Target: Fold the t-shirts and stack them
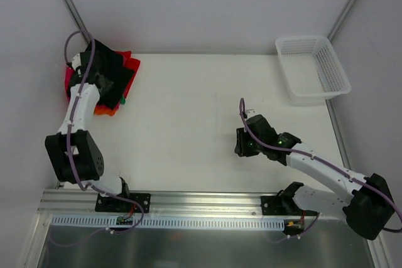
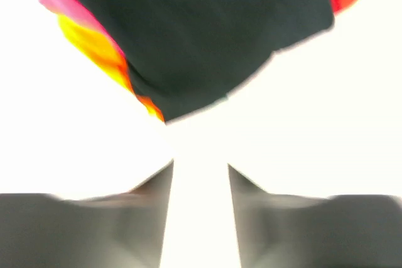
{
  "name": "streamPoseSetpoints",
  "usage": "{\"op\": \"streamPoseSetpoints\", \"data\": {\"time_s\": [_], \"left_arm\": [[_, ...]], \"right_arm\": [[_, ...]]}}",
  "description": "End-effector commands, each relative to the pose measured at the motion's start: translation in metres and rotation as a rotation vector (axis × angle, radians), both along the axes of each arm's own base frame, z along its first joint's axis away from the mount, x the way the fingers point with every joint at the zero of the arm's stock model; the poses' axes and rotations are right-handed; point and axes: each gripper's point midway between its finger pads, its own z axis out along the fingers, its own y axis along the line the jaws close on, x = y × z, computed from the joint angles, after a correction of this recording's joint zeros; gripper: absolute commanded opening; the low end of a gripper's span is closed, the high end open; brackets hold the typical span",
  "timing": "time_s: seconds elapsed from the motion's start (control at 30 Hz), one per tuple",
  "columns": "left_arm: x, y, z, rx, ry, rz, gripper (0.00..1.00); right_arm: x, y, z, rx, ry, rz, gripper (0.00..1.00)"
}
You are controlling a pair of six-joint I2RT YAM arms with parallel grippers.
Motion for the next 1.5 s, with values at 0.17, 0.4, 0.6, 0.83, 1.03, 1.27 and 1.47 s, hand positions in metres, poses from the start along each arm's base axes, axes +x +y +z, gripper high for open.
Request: {"op": "streamPoseSetpoints", "data": {"time_s": [0.17,0.4,0.6,0.83,1.03,1.27,1.47], "left_arm": [[-0.048,-0.125,0.037,0.009,-0.278,-0.281,0.99],[-0.111,-0.222,-0.007,-0.046,-0.318,-0.651,0.99],[-0.158,-0.286,-0.052,-0.135,-0.272,-0.953,0.99],[-0.188,-0.322,-0.082,-0.197,-0.202,-1.116,0.99],[-0.192,-0.334,-0.070,-0.205,-0.247,-1.168,0.99],[-0.187,-0.351,-0.069,-0.201,-0.211,-1.218,0.99],[-0.186,-0.358,-0.071,-0.204,-0.188,-1.239,0.99]], "right_arm": [[0.006,-0.005,0.016,0.019,-0.083,-0.005,0.80],[0.012,-0.009,0.012,-0.021,-0.089,-0.023,0.93],[0.018,-0.008,0.010,-0.049,-0.088,-0.020,1.00],[0.030,-0.008,0.021,-0.063,-0.136,-0.038,1.00],[0.036,-0.006,0.027,-0.060,-0.164,-0.042,0.99],[0.044,-0.002,0.030,-0.068,-0.175,-0.041,1.00],[0.049,0.000,0.030,-0.081,-0.175,-0.038,0.99]]}}
